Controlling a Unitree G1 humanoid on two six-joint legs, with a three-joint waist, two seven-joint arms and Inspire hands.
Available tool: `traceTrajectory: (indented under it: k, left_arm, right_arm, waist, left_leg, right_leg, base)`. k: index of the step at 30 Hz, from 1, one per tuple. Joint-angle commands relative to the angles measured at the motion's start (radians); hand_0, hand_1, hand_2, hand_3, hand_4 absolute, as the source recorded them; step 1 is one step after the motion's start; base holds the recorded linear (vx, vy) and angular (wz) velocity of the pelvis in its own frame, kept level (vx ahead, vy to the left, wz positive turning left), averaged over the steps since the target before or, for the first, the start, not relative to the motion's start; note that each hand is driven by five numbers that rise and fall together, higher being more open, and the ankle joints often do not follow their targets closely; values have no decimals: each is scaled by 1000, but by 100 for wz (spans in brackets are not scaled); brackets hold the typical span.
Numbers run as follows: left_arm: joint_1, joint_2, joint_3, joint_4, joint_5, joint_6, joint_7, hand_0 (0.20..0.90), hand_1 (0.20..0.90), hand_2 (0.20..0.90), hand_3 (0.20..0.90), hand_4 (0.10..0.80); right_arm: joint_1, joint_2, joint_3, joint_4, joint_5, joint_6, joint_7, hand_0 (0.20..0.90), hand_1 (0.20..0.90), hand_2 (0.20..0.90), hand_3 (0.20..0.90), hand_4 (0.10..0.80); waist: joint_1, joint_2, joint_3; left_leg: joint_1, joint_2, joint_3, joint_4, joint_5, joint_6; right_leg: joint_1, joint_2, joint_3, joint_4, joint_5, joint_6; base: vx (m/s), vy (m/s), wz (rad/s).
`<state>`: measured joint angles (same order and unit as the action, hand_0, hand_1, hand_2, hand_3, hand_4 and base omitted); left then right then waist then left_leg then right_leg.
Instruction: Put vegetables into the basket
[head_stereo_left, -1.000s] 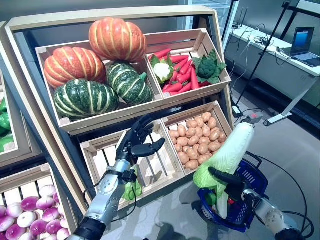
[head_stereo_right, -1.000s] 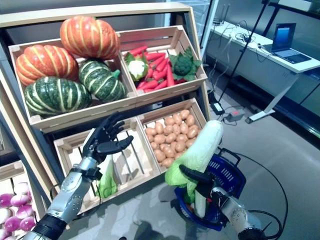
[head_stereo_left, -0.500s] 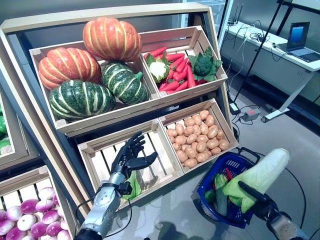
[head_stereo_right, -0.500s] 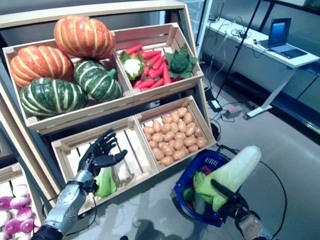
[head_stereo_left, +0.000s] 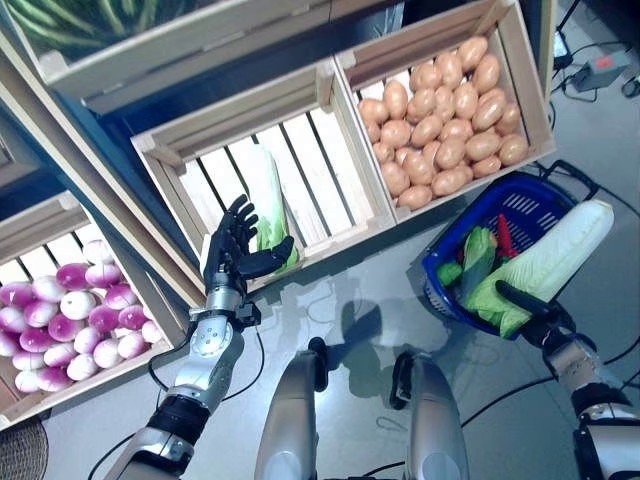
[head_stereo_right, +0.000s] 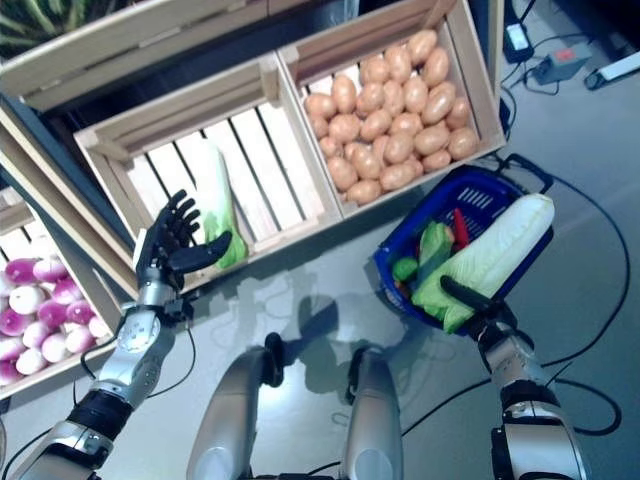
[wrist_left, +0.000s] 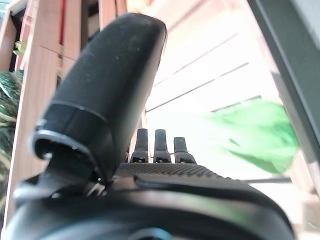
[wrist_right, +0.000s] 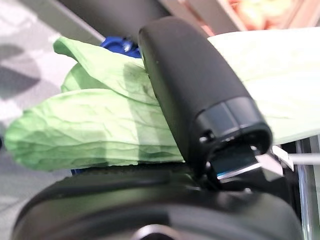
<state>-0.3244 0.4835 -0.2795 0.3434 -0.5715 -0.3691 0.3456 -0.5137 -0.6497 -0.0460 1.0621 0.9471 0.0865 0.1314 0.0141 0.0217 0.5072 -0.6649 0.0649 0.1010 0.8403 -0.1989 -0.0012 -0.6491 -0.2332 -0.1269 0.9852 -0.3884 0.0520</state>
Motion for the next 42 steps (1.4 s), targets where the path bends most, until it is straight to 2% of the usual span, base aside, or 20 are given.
traceTrajectory:
  k: [1,6,7,14,21,24,28,34,42]
  left_arm:
    - [-113,53,24,-143,205,-206,145,900,900,900,900,800]
    - [-206,101,55,-116,243,-234,278,900,900,900,900,800]
    - [-220,102,62,-99,244,-246,293,900,900,900,900,800]
    - [-279,115,59,-72,269,-273,329,900,900,900,900,800]
    - [-310,149,63,-73,288,-230,360,900,900,900,900,800]
    - [-316,171,60,-54,249,-190,339,900,900,900,900,800]
    - [-315,160,68,2,143,-188,303,900,900,900,900,800]
    - [-333,150,67,59,155,-167,309,900,900,900,900,800]
    - [-498,147,28,271,137,-74,367,900,900,900,900,800]
  right_arm:
    - [-133,-139,31,51,-19,-92,-12,300,300,300,300,400]
    - [-266,-198,87,128,-65,-54,-19,300,300,300,300,400]
    - [-289,-205,93,146,-67,-40,-30,900,900,900,900,800]
    - [-392,-233,129,185,-101,0,-68,900,900,900,900,800]
    - [-395,-228,153,176,-131,-8,-61,900,900,900,900,800]
    - [-377,-232,150,175,-132,-4,-44,900,900,900,900,800]
    - [-351,-218,144,183,-144,-6,-27,900,900,900,900,800]
    - [-322,-213,142,185,-182,-2,-10,900,900,900,900,800]
    - [-294,-198,155,171,-177,7,-2,900,900,900,900,800]
  waist:
    - [1,4,-33]
    - [0,27,-25]
    - [-1,30,-23]
    - [-2,47,-9]
    - [-7,41,-11]
    - [-8,37,-11]
    - [-13,31,-18]
    - [-24,16,-26]
    - [-61,-13,-33]
  left_leg:
    - [-11,-20,-40,216,-267,26]
    - [-136,-29,-48,339,-297,44]
    - [-158,-30,-50,361,-301,46]
    - [-267,-49,-54,425,-295,56]
    - [-281,-46,-52,432,-286,60]
    - [-262,-39,-47,427,-283,59]
    - [-231,-33,-45,415,-282,56]
    - [-176,-10,-36,388,-275,53]
    - [-179,27,-22,387,-255,52]
  right_leg:
    - [-7,5,-16,-3,41,-63]
    - [-144,0,4,122,3,-81]
    - [-169,0,6,146,-3,-83]
    - [-282,11,11,218,-3,-86]
    - [-294,29,3,216,7,-84]
    - [-273,34,0,202,14,-82]
    - [-243,39,2,181,20,-78]
    - [-193,39,-7,148,30,-79]
    - [-196,44,2,143,46,-77]
  base:
    - [-131,-16,5]
    - [-101,-5,6]
    - [-54,0,9]
    - [-46,14,0]
    - [4,24,-12]
    - [42,-4,-10]
    - [60,-2,-3]
    - [75,11,-4]
    - [47,35,-1]
